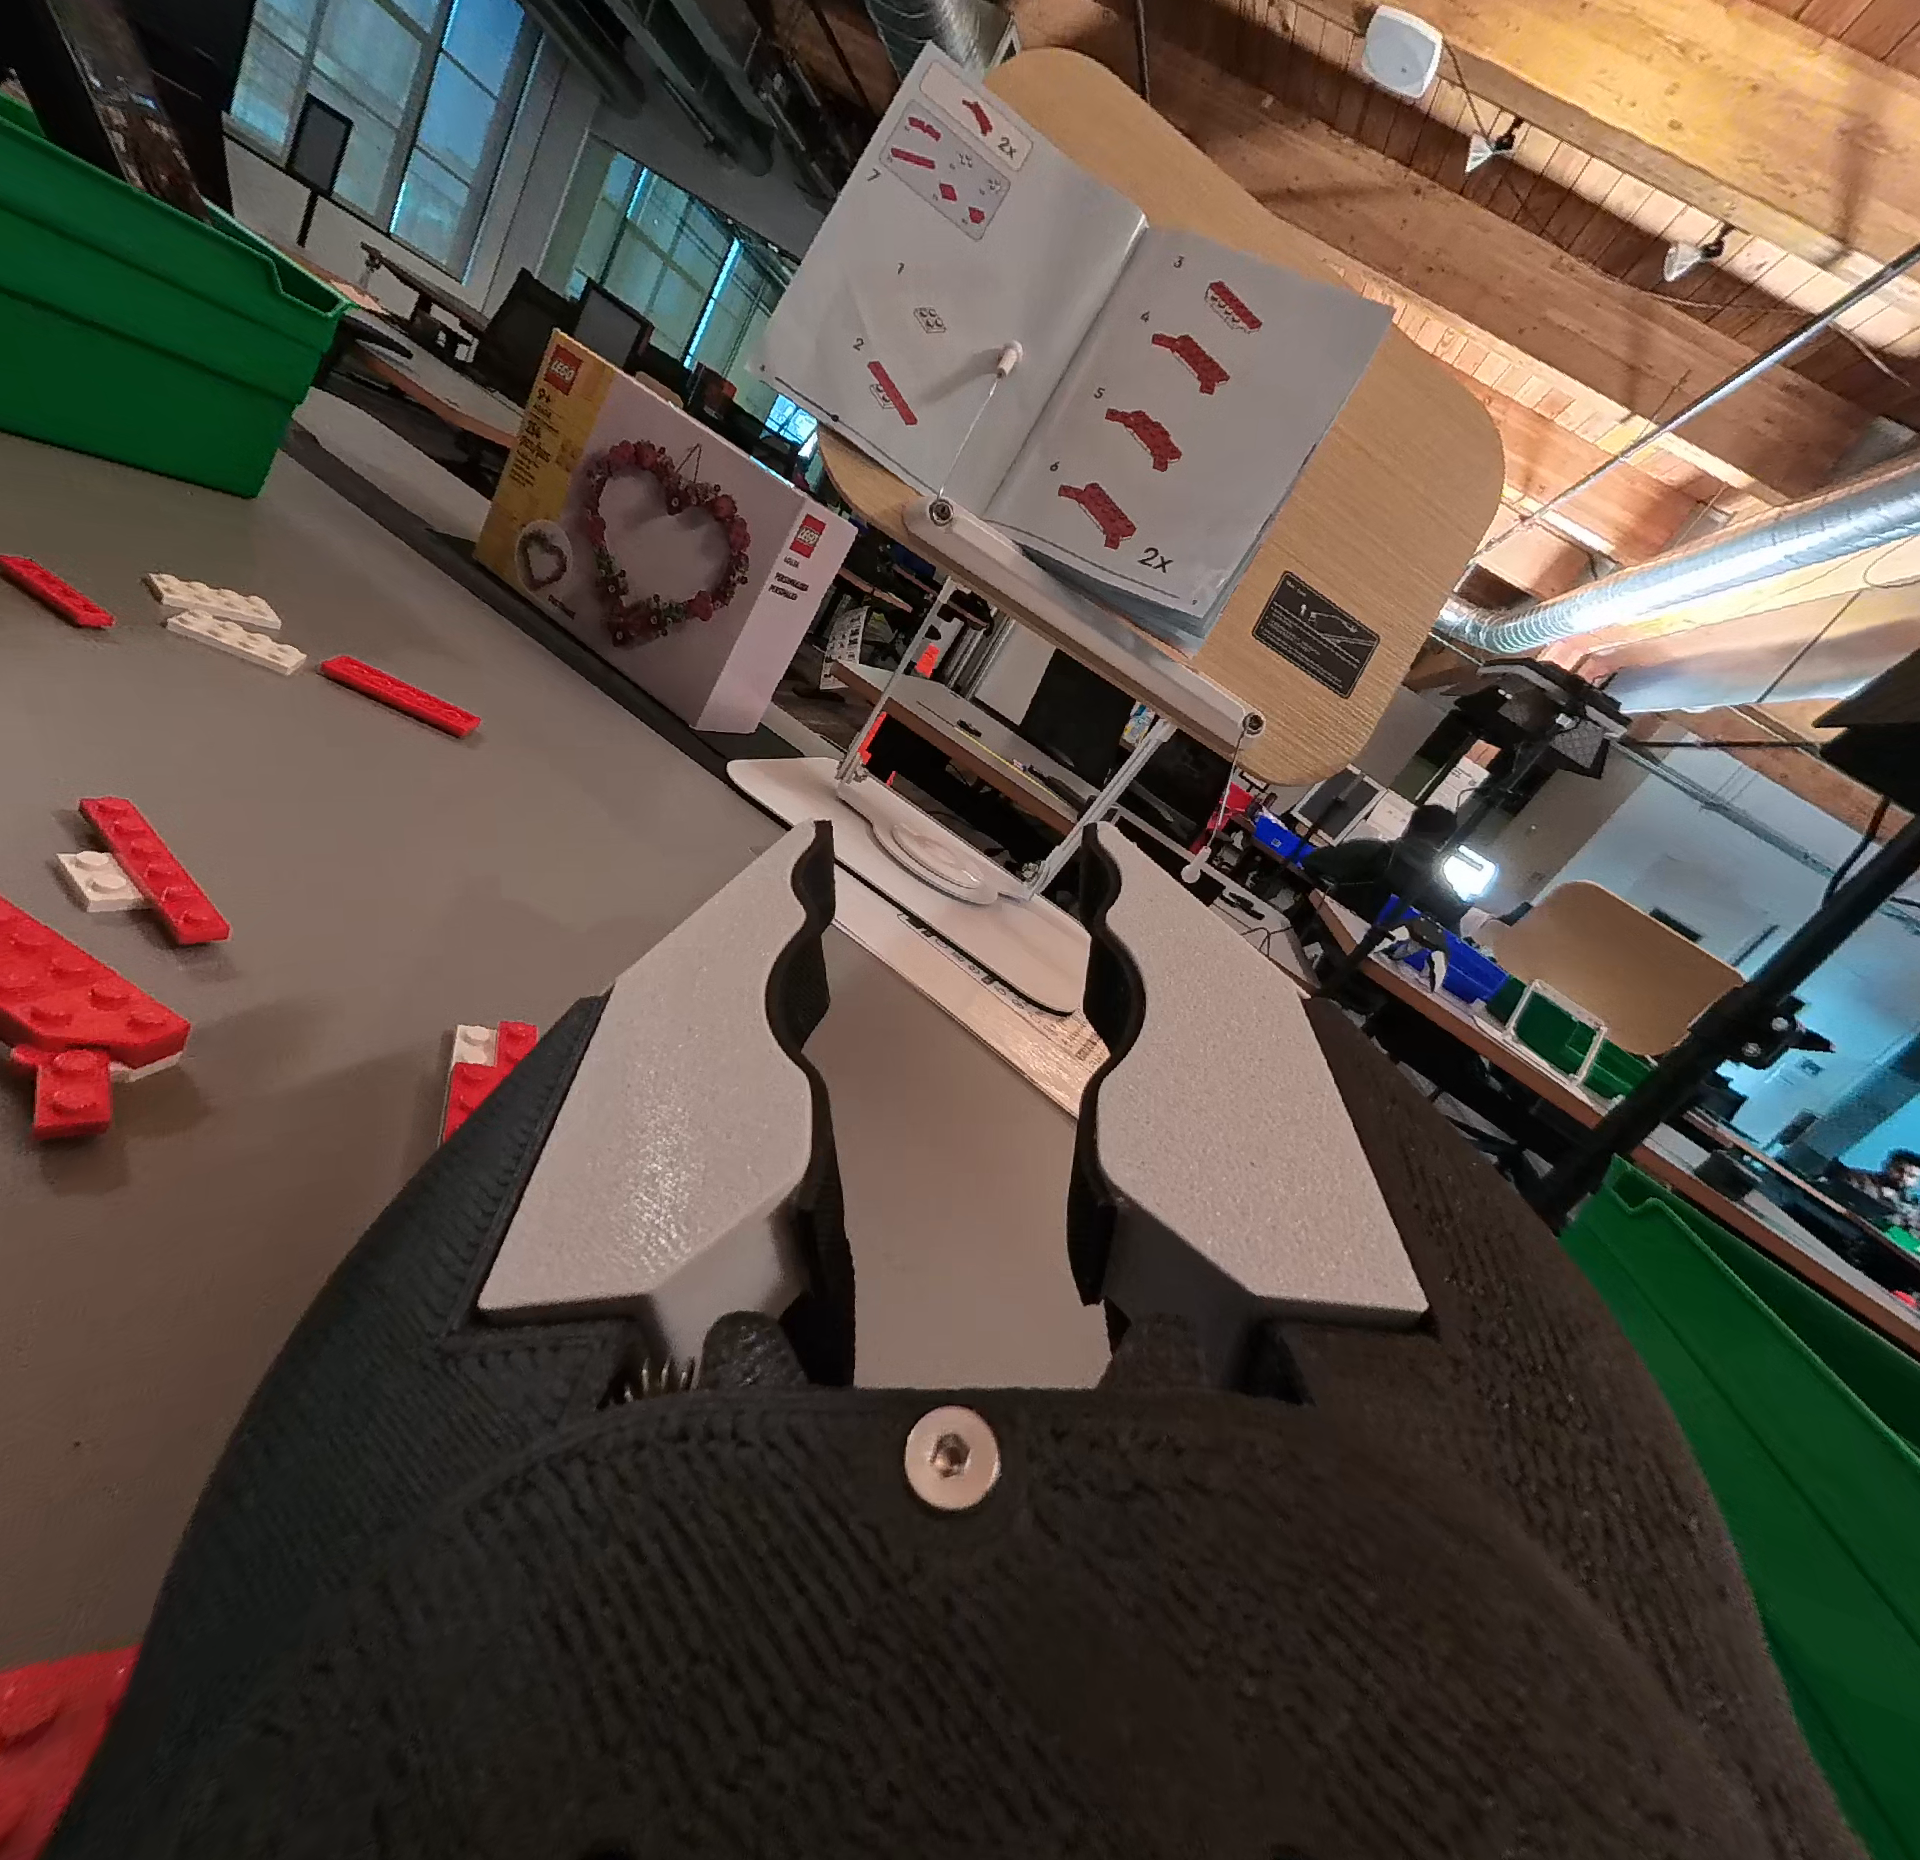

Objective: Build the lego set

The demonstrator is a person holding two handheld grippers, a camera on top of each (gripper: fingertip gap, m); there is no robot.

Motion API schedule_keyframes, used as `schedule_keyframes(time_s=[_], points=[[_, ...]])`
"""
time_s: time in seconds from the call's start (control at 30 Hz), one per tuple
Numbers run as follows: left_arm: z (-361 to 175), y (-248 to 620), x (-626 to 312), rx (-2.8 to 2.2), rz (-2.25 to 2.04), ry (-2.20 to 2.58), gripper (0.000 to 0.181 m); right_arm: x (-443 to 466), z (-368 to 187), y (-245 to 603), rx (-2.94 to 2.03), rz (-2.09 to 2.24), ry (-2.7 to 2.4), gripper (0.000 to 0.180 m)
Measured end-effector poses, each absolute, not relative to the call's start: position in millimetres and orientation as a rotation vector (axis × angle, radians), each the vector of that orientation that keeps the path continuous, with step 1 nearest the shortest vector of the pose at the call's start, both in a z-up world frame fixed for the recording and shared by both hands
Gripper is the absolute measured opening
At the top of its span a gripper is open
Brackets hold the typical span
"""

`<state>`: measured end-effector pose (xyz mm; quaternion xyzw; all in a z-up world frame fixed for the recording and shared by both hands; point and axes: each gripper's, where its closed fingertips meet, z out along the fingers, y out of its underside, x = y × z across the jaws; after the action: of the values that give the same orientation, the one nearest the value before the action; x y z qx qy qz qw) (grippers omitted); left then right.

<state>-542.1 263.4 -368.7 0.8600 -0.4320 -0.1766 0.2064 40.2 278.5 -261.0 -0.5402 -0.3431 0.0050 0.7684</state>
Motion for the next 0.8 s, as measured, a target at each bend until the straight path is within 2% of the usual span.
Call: schedule_keyframes(time_s=[0.23,0.4,0.6,0.8], points=[[-353.7,260.3,-537.6,2.397,-0.527,-1.247,0.003,40.3,-260.9,278.7,-1.173,0.011,-0.743,0.046],[-315.3,265.6,-513.2,2.543,-0.606,-1.358,0.003,41.2,-260.2,278.7,-1.172,0.017,-0.735,0.046],[-249.5,250.4,-431.7,2.777,-0.55,-1.668,0.003,48.4,-256.0,280.1,-1.174,0.029,-0.683,0.046],[-193.3,226.9,-288.9,2.951,-0.099,-2.111,0.003,48.1,-256.5,278.9,-1.173,0.025,-0.688,0.046]])
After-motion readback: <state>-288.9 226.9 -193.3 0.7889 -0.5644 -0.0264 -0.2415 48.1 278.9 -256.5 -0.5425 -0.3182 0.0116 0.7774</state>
